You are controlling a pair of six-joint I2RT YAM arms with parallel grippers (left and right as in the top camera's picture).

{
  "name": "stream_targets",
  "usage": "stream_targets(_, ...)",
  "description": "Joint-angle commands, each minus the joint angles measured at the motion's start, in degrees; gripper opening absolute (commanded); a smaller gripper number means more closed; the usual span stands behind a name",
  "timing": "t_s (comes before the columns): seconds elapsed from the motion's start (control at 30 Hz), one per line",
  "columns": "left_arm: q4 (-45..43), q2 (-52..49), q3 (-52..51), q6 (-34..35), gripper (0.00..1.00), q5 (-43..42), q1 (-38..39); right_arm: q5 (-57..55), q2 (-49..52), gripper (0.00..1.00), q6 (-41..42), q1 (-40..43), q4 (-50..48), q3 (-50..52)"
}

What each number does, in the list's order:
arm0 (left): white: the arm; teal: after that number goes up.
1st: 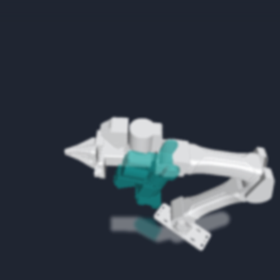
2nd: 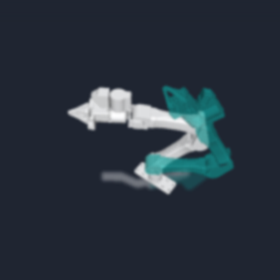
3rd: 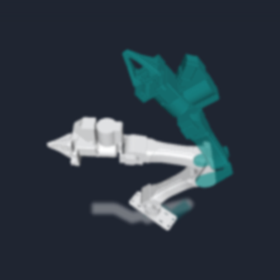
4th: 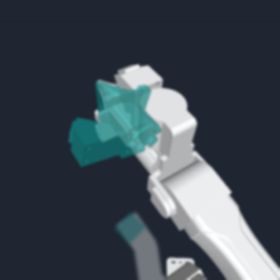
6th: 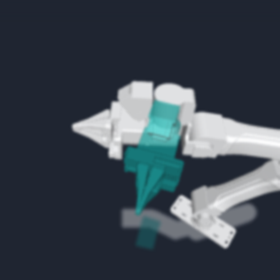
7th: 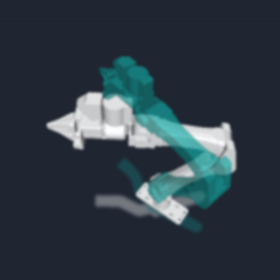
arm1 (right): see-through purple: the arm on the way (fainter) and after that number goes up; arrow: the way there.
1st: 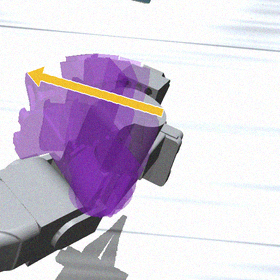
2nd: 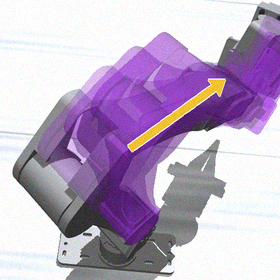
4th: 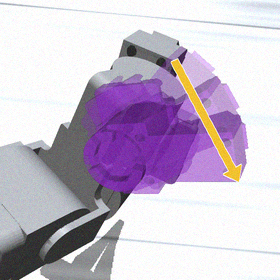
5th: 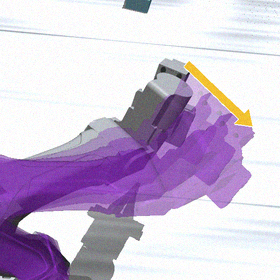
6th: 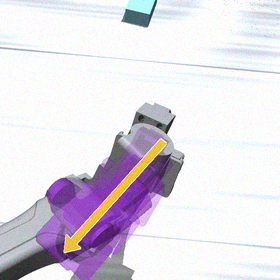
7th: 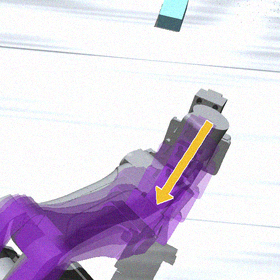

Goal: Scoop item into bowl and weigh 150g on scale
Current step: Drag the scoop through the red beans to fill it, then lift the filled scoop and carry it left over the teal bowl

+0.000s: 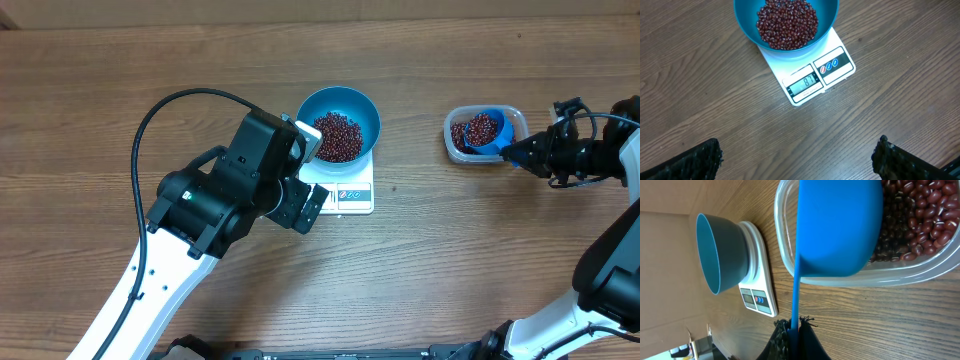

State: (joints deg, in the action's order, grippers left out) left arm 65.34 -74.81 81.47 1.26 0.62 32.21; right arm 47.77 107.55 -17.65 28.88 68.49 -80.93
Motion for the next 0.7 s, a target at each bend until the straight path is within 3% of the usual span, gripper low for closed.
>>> stream_targets(0.0, 0.0, -0.2, 0.8, -0.9, 1.00, -0.7, -0.3, 2.1, 0.0, 0.04, -0.9, 0.2, -0.4, 0.3)
stream_targets(0.37, 0.0, -0.2, 0.8, -0.9, 1.00, -0.7, -0.3, 7.4, 0.0, 0.04, -1.2, 4.1, 0.8, 0.3)
stream_targets(0.67, 0.0, -0.2, 0.8, -0.9, 0.99, -0.7, -0.3, 14.0, 0.0, 0.04, -7.6, 5.8, 5.8, 0.2)
